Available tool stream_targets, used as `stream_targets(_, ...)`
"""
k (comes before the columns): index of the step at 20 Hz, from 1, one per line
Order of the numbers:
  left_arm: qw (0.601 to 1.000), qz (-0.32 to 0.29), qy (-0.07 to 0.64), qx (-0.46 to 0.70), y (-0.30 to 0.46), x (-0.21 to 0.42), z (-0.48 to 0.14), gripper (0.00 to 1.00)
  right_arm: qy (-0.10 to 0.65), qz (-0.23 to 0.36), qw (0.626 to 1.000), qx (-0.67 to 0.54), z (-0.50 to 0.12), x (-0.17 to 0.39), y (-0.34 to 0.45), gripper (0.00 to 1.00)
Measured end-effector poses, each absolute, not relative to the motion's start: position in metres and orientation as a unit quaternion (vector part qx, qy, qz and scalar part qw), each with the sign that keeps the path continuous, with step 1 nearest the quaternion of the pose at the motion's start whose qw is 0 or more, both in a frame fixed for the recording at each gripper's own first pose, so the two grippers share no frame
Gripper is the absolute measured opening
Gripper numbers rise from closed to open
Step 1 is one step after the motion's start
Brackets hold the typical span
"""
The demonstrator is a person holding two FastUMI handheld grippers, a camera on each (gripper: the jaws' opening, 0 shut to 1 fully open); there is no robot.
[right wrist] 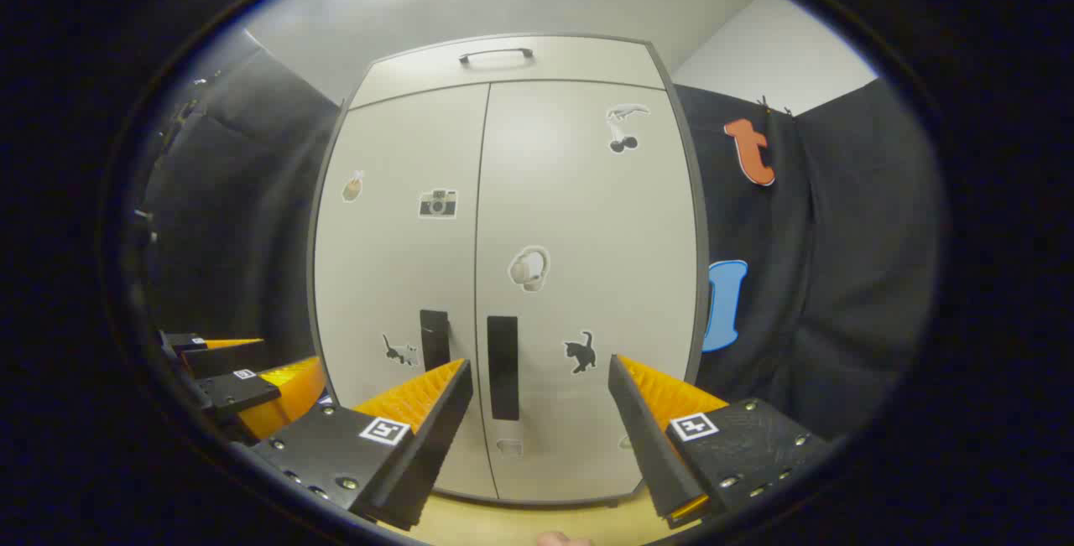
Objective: Open the right door of the double-door shoe cabinet with the right hand, and open the left door with the left hand.
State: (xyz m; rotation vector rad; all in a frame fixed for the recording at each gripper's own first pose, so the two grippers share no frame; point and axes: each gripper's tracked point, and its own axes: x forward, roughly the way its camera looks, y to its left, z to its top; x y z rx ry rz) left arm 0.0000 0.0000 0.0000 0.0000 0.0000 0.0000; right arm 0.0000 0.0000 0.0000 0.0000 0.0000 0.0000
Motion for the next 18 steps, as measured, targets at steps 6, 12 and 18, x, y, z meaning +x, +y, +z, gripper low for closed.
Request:
stream_targets(6, 1.0, 0.005, 0.007, 0.007, 0.007, 0.007, -0.003, 0.95, 0.014, 0.002, 1.0, 0.007, -0.007, 0.011, 0.01, 0.97)
stream_targets(12, 1.0, 0.0, 0.006, 0.009, 0.009, 0.014, -0.001, 0.95, 0.017, -0.012, 1.0, 0.015, -0.008, 0.02, 0.01, 0.97)
stream_targets(18, 1.0, -0.007, 0.008, 0.005, 0.009, 0.019, -0.003, 0.95, 0.037, -0.022, 0.999, 0.015, -0.022, 0.033, 0.012, 0.95)
